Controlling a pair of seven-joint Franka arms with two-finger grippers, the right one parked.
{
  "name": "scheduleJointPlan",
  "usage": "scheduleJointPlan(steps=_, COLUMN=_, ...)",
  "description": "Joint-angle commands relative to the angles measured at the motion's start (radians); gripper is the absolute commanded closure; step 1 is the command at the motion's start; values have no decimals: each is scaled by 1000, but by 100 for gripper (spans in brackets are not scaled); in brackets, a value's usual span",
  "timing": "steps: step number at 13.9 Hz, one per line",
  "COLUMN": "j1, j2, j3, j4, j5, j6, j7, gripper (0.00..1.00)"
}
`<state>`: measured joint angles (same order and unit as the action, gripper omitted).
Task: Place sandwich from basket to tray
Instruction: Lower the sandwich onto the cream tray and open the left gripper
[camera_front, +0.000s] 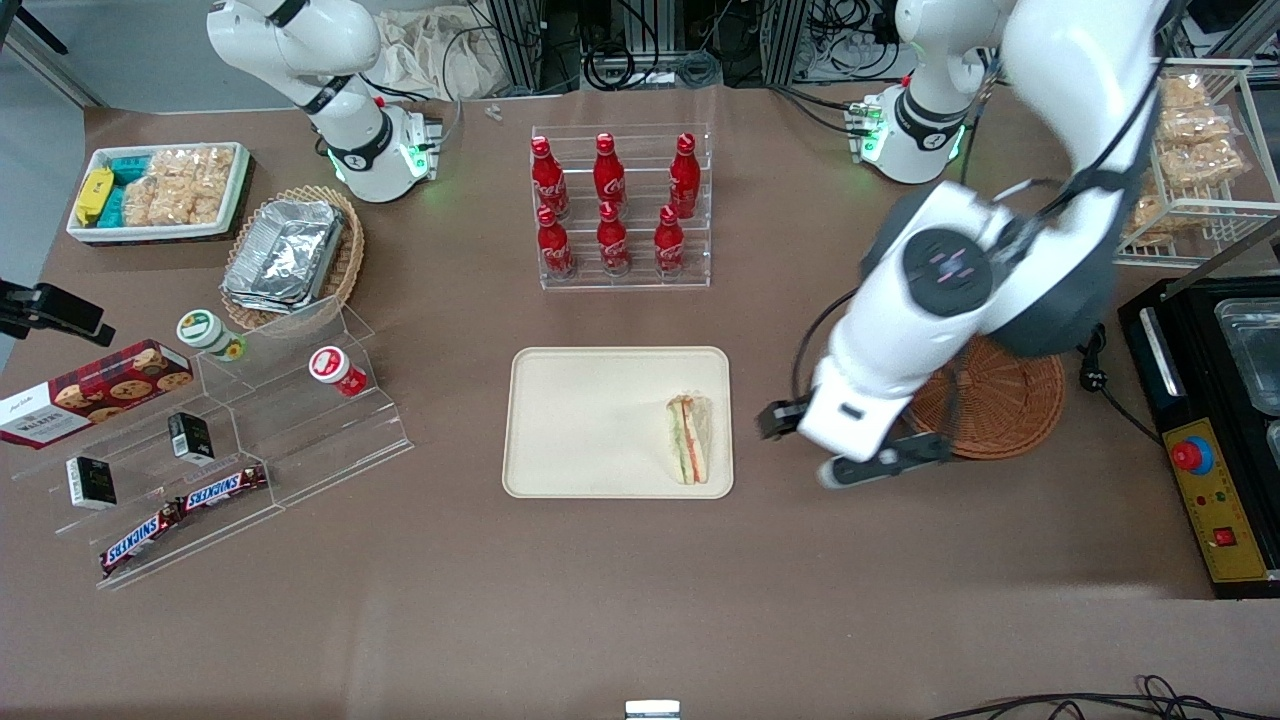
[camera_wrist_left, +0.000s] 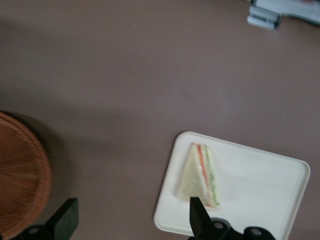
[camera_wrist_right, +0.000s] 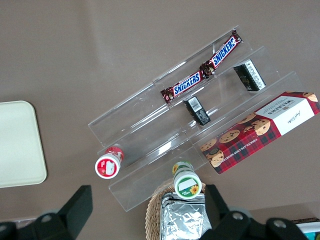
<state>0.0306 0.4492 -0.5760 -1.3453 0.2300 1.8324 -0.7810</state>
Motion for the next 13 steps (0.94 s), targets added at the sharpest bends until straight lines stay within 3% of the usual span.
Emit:
scheduleJointPlan(steps=1, j1=83, j2=-122, j3=28, j4=-46, j5=-101, j6=-114, j7=228, gripper=0)
scheduleJointPlan(steps=4, j1=17, j2=-284, j3=317, j4=-110, j5=-213, j6=-208, j7=629, gripper=0)
scheduleJointPlan(steps=5, j1=-1, j2=-349, j3=397, j4=-170, j5=-221, j6=-215, j7=767, gripper=0)
scheduleJointPlan(steps=8, j1=-93, j2=-447, j3=600, j4=-250, j5=-216, j6=-226, j7=966, gripper=0)
scheduleJointPlan(steps=13, j1=-104, j2=-385, j3=621, j4=-126, j5=-216, j6=-271, j7=1034, gripper=0)
